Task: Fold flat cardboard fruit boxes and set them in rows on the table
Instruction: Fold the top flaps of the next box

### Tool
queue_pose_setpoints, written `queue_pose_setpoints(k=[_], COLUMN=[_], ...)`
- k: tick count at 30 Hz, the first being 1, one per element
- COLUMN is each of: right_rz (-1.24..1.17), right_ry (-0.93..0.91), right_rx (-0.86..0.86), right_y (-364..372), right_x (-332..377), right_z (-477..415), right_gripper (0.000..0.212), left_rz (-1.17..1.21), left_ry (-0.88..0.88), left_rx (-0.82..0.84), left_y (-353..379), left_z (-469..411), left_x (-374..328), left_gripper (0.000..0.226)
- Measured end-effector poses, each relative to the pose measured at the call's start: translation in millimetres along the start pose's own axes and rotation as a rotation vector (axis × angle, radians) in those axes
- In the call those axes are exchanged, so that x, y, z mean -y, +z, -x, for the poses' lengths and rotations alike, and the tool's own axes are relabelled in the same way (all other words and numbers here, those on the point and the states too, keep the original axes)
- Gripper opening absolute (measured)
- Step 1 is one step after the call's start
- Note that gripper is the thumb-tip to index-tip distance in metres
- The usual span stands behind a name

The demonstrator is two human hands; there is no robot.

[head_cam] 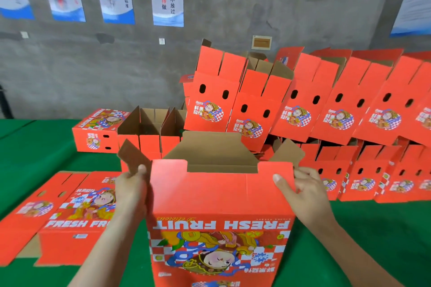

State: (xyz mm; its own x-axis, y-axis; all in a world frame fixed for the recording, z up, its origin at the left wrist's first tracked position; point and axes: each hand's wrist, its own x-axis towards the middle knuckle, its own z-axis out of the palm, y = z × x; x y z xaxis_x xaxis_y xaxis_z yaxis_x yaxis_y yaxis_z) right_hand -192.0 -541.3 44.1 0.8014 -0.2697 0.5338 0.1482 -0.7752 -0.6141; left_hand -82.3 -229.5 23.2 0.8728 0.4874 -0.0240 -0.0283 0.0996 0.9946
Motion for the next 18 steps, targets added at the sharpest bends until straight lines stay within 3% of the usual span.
queue_pose_setpoints(k=[5, 11, 15, 18], right_rz=[0.34, 0.256, 0.172, 0.223], right_ry=[0.051, 0.092, 0.124, 0.085], right_rx=[0.189, 0.25, 0.211, 0.246], right_y=[5, 14, 17, 12], right_x=[-6, -9, -7, -3], right_z=[-15, -16, -11, -10], right_gripper=[0.042, 0.034, 0.053, 0.074], left_rz=[-0.114, -0.438, -0.717, -0.946], left_ry=[0.047, 0.263, 0.356, 0.392], left_rx=[0.022, 0.052, 0.034, 0.039], left_y=[10, 11, 16, 23], left_z=[12, 19, 28, 34], left_x=[-14, -23, -28, -27], left_gripper=[0.036, 0.024, 0.018, 0.028])
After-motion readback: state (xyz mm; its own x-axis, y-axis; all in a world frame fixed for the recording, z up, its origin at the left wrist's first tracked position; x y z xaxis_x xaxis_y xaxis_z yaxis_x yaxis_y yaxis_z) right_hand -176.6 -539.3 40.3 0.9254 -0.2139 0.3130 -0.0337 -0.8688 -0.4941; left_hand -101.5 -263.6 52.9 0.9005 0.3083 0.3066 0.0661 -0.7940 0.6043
